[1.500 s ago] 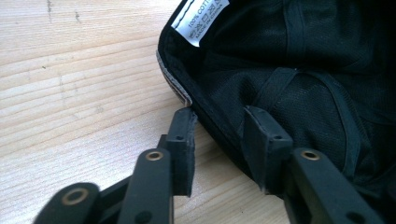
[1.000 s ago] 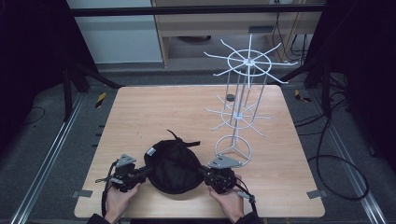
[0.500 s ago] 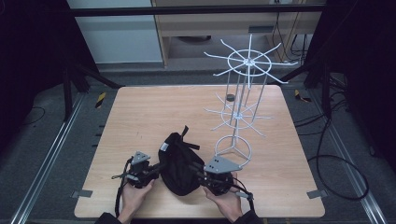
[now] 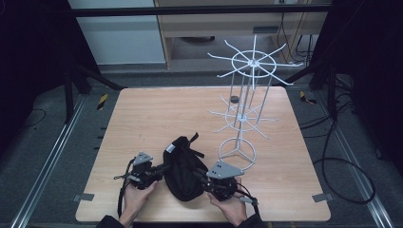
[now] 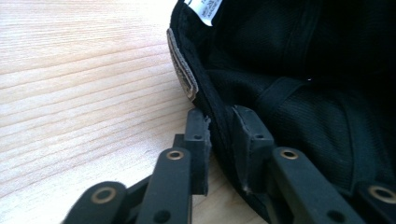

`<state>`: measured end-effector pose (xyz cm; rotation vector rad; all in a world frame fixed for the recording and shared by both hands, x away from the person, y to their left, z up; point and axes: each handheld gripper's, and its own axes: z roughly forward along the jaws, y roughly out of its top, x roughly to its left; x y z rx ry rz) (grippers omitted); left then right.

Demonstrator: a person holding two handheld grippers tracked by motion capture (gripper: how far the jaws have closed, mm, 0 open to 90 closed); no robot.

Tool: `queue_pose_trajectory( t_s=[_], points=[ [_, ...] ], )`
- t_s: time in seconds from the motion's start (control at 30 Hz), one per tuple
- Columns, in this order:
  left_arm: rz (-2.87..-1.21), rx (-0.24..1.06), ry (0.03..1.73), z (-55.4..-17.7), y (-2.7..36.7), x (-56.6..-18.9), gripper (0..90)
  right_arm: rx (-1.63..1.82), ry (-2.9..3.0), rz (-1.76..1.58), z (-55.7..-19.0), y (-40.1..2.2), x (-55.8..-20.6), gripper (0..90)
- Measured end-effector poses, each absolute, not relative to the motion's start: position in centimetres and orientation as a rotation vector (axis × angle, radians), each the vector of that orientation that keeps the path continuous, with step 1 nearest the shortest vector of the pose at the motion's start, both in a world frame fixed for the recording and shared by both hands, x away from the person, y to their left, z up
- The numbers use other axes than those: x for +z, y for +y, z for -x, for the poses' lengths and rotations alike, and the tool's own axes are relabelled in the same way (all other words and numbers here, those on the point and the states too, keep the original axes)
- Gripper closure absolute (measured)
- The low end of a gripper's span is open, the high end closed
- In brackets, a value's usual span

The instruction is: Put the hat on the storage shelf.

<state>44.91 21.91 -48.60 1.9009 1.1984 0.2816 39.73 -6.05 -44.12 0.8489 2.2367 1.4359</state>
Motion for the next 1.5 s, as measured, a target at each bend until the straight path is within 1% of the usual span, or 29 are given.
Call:
queue_pose_trajectory(
  t_s=[0.07,0.1,0.13,0.27,0.33,0.47,0.53,0.87,1.03,1.07,1.27,1.33,1.5],
  points=[
    [-1.902,0.273,1.198,-45.0,22.1,-48.5,69.8,1.422,2.232,-0.855,-39.7,-6.1,-44.1,83.4],
    [-1.903,0.281,1.198,-45.0,22.3,-48.3,69.8,1.41,2.227,-0.867,-39.7,-6.2,-44.2,83.4],
    [-1.894,0.296,1.194,-44.9,22.7,-47.8,67.3,1.397,2.211,-0.882,-39.8,-6.4,-44.2,83.4],
    [-1.853,0.299,1.182,-44.5,23.4,-46.8,63.5,1.388,2.186,-0.908,-40.0,-6.8,-44.3,83.5],
    [-1.824,0.305,1.169,-43.8,23.8,-45.6,62.2,1.384,2.176,-0.922,-40.0,-7.0,-44.3,83.5],
    [-1.798,0.301,1.13,-43.1,23.7,-44.3,59.5,1.381,2.173,-0.93,-40.1,-7.0,-44.3,83.5],
    [-1.79,0.285,1.084,-42.8,22.9,-43.1,58.1,1.379,2.177,-0.925,-40.0,-6.9,-44.4,83.4],
    [-1.755,0.254,1.022,-42.9,19.9,-40.5,49.9,1.371,2.201,-0.899,-39.9,-6.5,-44.6,82.3],
    [-1.746,0.248,1.026,-43.1,18.9,-40.3,46.5,1.368,2.206,-0.891,-39.8,-6.3,-44.7,82.2],
    [-1.746,0.252,1.035,-43.3,18.5,-40.4,44.2,1.367,2.211,-0.886,-39.8,-6.3,-44.7,82.2],
    [-1.741,0.249,1.078,-44.1,16.9,-41.1,39.0,1.362,2.225,-0.863,-39.7,-5.9,-44.9,82.1],
    [-1.735,0.245,1.085,-44.2,16.6,-41.2,37.8,1.354,2.232,-0.852,-39.6,-5.8,-44.9,82.0],
    [-1.748,0.261,1.103,-44.3,16.0,-41.5,38.3,1.355,2.251,-0.825,-39.6,-5.5,-45.1,82.1]
  ],
)
